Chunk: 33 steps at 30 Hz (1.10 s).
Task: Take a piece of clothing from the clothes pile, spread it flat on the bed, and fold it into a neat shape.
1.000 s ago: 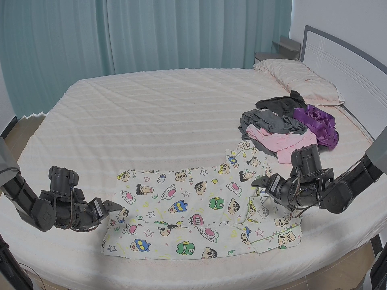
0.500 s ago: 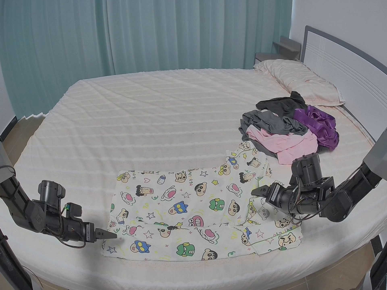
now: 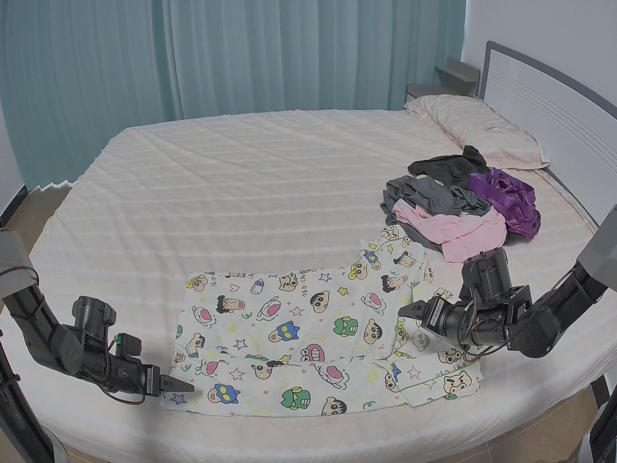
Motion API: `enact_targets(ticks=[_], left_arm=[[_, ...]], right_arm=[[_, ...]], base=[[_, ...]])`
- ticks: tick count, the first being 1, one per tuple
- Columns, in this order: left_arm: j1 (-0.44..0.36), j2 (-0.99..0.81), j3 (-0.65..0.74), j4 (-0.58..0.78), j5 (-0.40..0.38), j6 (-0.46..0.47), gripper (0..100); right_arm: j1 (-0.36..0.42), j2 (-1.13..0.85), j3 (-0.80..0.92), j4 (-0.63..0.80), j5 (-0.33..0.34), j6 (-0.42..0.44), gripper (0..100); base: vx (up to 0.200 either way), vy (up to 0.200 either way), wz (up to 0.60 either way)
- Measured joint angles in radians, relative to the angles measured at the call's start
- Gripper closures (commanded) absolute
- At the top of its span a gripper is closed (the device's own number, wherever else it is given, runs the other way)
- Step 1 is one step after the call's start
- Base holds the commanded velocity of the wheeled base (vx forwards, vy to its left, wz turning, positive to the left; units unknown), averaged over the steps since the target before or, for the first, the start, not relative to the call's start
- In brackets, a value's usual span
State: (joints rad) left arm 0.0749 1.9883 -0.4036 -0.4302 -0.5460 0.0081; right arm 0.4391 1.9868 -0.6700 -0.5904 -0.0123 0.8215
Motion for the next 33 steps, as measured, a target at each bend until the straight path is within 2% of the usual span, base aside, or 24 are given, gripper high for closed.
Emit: enact_targets(ticks=[13, 24, 25, 33], left_arm=[[0.009, -0.006, 0.047, 0.005, 0.034, 0.006, 100], [0.006, -0.016, 0.096, 0.001, 0.041, 0.064, 100], [0.006, -0.017, 0.099, 0.001, 0.041, 0.064, 0], [0.010, -0.024, 0.102, 0.001, 0.043, 0.060, 0]], right_arm=[[0.002, 0.003, 0.004, 0.000, 0.000, 0.000, 0], [0.001, 0.012, 0.004, 0.000, 0.000, -0.001, 0], [0.001, 0.012, 0.003, 0.000, 0.000, -0.001, 0], [-0.001, 0.003, 0.005, -0.001, -0.001, 0.000, 0]], base=[[0.000, 0.000, 0.00], [0.000, 0.000, 0.00], [0.000, 0.000, 0.00], [0.000, 0.000, 0.00]])
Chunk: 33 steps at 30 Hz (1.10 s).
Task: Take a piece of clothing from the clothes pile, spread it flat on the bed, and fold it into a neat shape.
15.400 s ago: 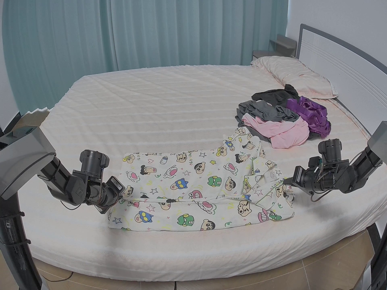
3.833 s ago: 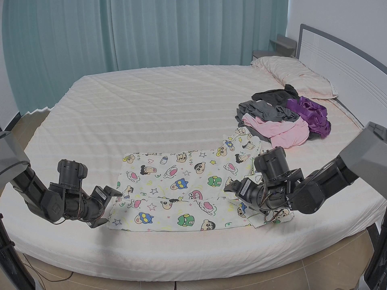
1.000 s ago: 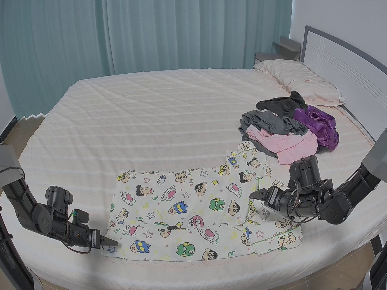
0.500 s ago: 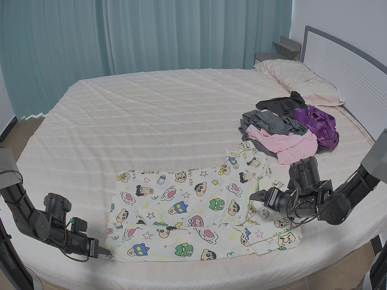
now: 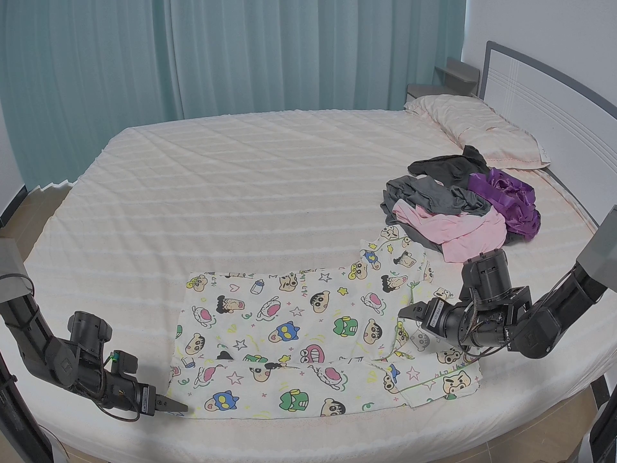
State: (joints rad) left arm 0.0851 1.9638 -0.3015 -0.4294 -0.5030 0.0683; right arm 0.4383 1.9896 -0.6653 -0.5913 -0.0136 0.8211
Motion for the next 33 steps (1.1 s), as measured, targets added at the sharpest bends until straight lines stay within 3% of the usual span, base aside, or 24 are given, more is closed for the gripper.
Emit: enact_targets(ticks=[7, 14, 20, 33], left_arm=[[0.025, -0.050, -0.004, 0.001, -0.014, -0.023, 0], [0.036, -0.107, -0.001, 0.000, -0.022, -0.121, 0], [0.037, -0.125, 0.001, -0.001, -0.023, -0.126, 0], [0.038, -0.131, 0.000, -0.008, -0.026, -0.131, 0]], right_arm=[[-0.018, -0.039, 0.022, 0.000, 0.000, 0.000, 0], [-0.043, -0.064, 0.046, -0.020, 0.001, 0.005, 0], [-0.049, -0.065, 0.085, -0.113, 0.003, 0.002, 0], [-0.050, -0.056, 0.116, -0.137, 0.009, 0.003, 0]], base=[[0.000, 0.000, 0.00], [0.000, -0.086, 0.00], [0.000, -0.200, 0.00], [0.015, 0.000, 0.00]])
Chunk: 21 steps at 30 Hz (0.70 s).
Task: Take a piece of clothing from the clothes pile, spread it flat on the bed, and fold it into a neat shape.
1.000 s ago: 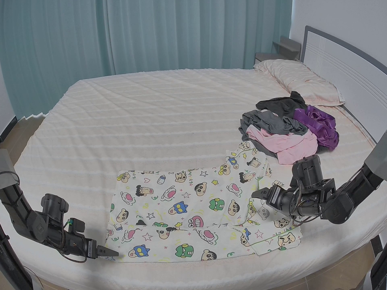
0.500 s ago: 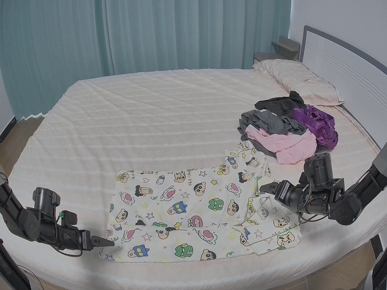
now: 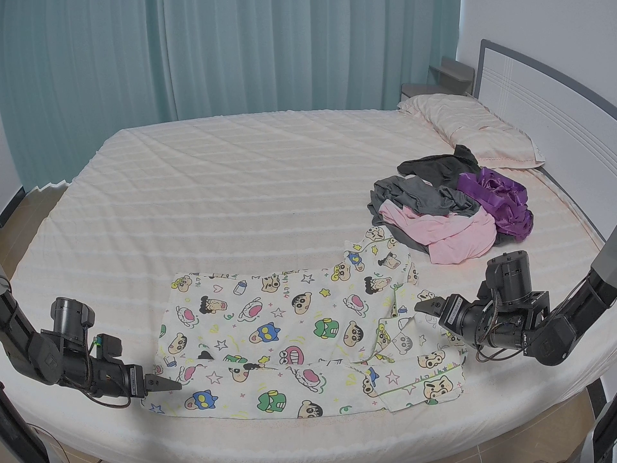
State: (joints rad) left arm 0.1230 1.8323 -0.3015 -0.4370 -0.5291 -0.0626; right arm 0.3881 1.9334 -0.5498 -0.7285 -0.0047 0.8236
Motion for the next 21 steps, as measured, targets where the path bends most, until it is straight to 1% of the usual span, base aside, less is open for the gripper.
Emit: enact_targets(ticks=[4, 8, 11, 19, 21], left_arm=[[0.005, -0.001, -0.004, -0.026, 0.002, -0.038, 0], [0.006, -0.002, -0.005, -0.089, 0.006, -0.124, 0], [0.006, -0.003, -0.005, -0.112, 0.010, -0.143, 0], [0.020, -0.005, -0.009, -0.130, 0.013, -0.147, 0], [0.027, -0.008, -0.016, -0.145, 0.018, -0.168, 0]], right_arm=[[0.000, 0.000, 0.002, 0.000, 0.000, 0.000, 0], [0.000, 0.001, 0.003, 0.000, 0.001, 0.000, 0], [0.000, 0.006, 0.005, -0.001, 0.001, -0.001, 0], [0.001, 0.013, 0.008, 0.000, 0.000, -0.003, 0], [0.001, 0.014, 0.008, 0.000, 0.000, -0.003, 0]], base=[[0.200, 0.000, 0.00], [0.200, 0.000, 0.00], [0.000, 0.000, 0.00], [0.000, 0.000, 0.00], [0.000, 0.000, 0.00]])
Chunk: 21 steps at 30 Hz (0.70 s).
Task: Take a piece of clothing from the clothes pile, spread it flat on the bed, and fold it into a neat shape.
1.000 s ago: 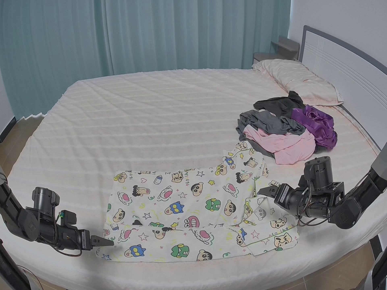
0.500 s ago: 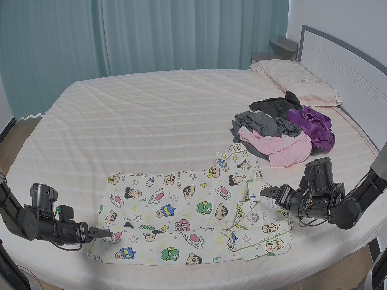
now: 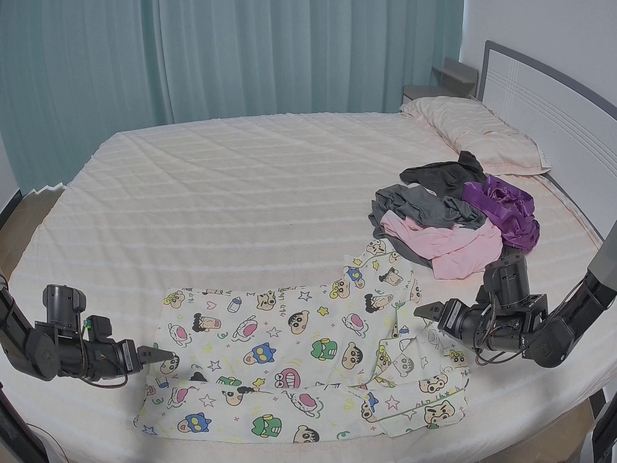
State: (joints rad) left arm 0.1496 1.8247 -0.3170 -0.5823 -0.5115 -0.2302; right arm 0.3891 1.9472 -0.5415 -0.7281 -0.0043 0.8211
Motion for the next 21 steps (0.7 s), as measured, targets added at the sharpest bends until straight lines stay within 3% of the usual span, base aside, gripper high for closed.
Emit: enact_targets(ticks=[7, 16, 21], left_arm=[[0.015, 0.002, -0.116, -0.025, 0.057, -0.169, 0], [0.006, 0.148, -0.384, -0.003, 0.082, -0.206, 0], [-0.006, 0.257, -0.558, 0.093, 0.083, -0.211, 0]], right_arm=[[0.000, 0.000, -0.001, -0.001, 0.000, -0.001, 0], [0.001, 0.001, -0.001, -0.001, 0.000, -0.002, 0], [0.001, 0.002, -0.001, 0.000, 0.000, -0.002, 0]], base=[[0.000, 0.000, 0.00], [0.000, 0.000, 0.00], [0.000, 0.000, 0.00]])
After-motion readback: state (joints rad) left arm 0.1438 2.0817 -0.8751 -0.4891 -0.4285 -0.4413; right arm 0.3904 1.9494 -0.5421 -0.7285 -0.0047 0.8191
